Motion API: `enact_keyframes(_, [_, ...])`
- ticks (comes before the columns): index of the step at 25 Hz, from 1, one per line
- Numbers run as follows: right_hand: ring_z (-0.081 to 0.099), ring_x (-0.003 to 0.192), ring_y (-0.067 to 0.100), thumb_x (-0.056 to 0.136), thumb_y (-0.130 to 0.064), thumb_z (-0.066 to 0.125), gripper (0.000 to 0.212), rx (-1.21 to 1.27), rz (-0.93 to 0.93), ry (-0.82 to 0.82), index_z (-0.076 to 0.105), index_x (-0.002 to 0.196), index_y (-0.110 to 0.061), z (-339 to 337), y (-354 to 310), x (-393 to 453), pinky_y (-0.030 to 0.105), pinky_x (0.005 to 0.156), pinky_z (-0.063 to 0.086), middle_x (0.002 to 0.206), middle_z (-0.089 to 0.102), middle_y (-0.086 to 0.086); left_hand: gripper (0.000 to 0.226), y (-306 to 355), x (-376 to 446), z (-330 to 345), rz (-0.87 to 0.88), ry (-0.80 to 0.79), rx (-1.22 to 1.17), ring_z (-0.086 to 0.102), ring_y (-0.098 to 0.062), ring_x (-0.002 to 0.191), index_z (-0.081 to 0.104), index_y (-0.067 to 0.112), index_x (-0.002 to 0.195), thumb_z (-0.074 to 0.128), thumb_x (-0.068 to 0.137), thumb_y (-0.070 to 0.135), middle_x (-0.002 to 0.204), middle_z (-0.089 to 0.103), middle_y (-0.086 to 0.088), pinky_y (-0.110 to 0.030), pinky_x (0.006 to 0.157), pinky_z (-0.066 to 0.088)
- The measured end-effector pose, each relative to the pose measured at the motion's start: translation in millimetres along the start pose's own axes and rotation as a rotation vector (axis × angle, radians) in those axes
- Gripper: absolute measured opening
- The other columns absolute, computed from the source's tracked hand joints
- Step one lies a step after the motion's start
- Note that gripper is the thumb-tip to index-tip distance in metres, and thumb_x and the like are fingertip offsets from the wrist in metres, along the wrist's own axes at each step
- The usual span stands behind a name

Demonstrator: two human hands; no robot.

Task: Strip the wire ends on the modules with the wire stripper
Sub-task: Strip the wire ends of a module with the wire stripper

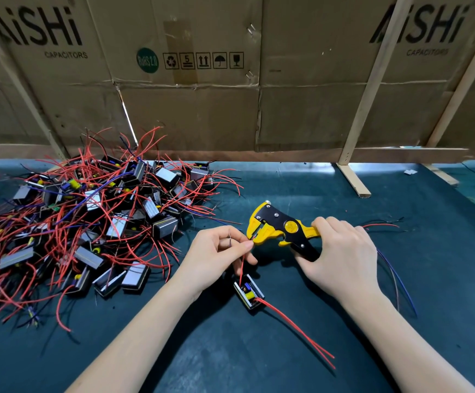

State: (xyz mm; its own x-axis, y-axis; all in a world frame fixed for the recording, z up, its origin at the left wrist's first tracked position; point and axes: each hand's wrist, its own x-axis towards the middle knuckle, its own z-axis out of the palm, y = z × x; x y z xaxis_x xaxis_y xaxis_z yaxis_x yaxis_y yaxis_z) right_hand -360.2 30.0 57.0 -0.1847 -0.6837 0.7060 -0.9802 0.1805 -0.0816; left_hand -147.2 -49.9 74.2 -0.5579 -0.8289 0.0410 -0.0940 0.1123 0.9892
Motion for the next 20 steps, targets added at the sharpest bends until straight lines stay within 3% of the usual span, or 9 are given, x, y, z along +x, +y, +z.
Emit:
enact_keyframes(7, [0.056,0.058,0.031,0.058,-0.039,0.085,0.042,0.009,0.006,-0.021,0.056,0.068,-0.012,-0.9,-0.1,-0.3,0.033,0.053,0.042,0.06,0.053,0.001,0.011,1.0,-0.8,-1.2,-0.001,-0.018,0.016,0.053,-0.014,0.046,0.063,-0.003,0.087,0.063,0.093,0.006,0.07,0.073,-0.012,-0.014,0.049,0.041])
enact_keyframes(12, [0.055,0.05,0.03,0.05,-0.037,0.09,0.044,0.016,0.014,-0.056,0.056,0.063,-0.013,-2.8,0.6,0.0,0.025,0.05,0.031,0.054,0.052,-0.001,0.01,3.4,-2.0,-2.5,0.005,-0.045,0.019,0.053,-0.012,0.045,0.064,0.003,0.084,0.063,0.093,0.006,0.069,0.073,-0.01,-0.011,0.048,0.038])
enact_keyframes(20, [0.05,0.038,0.03,0.047,-0.033,0.093,0.049,-0.03,0.028,-0.077,0.049,0.049,-0.012,-8.2,-4.7,-1.2,0.022,0.049,0.026,0.042,0.05,0.004,0.01,5.0,-3.3,-6.9,0.025,-0.074,0.022,0.053,-0.013,0.047,0.064,0.004,0.084,0.065,0.092,0.009,0.069,0.072,-0.01,-0.014,0.048,0.036])
